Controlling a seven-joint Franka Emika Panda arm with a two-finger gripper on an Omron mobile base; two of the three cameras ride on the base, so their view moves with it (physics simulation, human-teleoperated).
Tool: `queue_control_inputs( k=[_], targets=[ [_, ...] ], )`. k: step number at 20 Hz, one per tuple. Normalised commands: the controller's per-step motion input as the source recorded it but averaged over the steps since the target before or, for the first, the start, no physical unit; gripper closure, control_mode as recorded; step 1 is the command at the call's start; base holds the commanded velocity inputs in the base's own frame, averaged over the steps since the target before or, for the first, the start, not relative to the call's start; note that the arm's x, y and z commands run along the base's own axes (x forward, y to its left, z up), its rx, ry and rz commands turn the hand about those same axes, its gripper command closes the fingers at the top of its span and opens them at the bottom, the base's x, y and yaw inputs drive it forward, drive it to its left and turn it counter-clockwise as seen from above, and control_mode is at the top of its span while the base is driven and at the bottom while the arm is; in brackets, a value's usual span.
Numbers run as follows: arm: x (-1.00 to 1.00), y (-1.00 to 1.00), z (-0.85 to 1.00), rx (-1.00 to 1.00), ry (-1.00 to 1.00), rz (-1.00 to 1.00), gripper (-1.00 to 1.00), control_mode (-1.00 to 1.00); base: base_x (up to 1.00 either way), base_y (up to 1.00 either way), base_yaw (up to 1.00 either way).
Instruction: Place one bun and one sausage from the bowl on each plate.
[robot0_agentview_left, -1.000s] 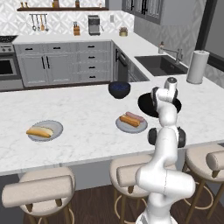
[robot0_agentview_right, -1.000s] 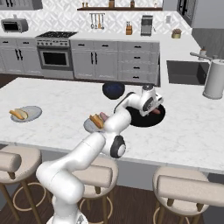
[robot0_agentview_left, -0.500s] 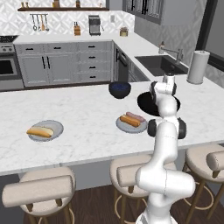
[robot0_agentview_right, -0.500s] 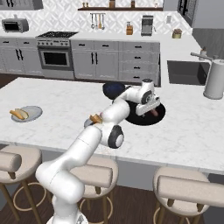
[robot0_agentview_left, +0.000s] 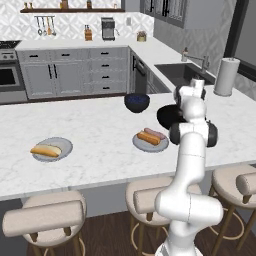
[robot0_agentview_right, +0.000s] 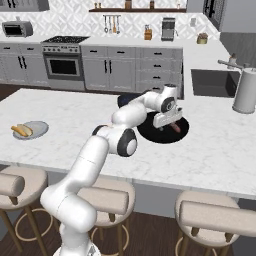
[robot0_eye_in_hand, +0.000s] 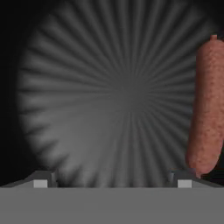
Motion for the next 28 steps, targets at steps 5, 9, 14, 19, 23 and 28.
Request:
queue_control_inputs(
  k=[5, 9, 14, 19, 23, 28],
  targets=[
    [0.41, -0.29, 0.21, 0.0, -0.08, -0.08, -1.0, -1.0, 0.0, 0.0, 0.0],
    [0.76, -0.59, -0.39, 0.0, 0.0, -0.12, -1.0, -1.0, 0.0, 0.0, 0.0],
    [0.26, -0.25, 0.38, 0.03, -0.02, -0.04, -1.0, -1.0, 0.0, 0.0, 0.0],
    [0.22, 0.0, 0.15, 0.01, 0.02, 0.0, -1.0, -1.0, 0.0, 0.0, 0.0],
    [0.46, 0.0, -0.21, 0.01, 0.06, 0.0, -1.0, -1.0, 0.0, 0.0, 0.0],
    [0.3, -0.1, 0.09, 0.09, 0.14, -0.04, -1.0, -1.0, 0.0, 0.0, 0.0]
  ],
)
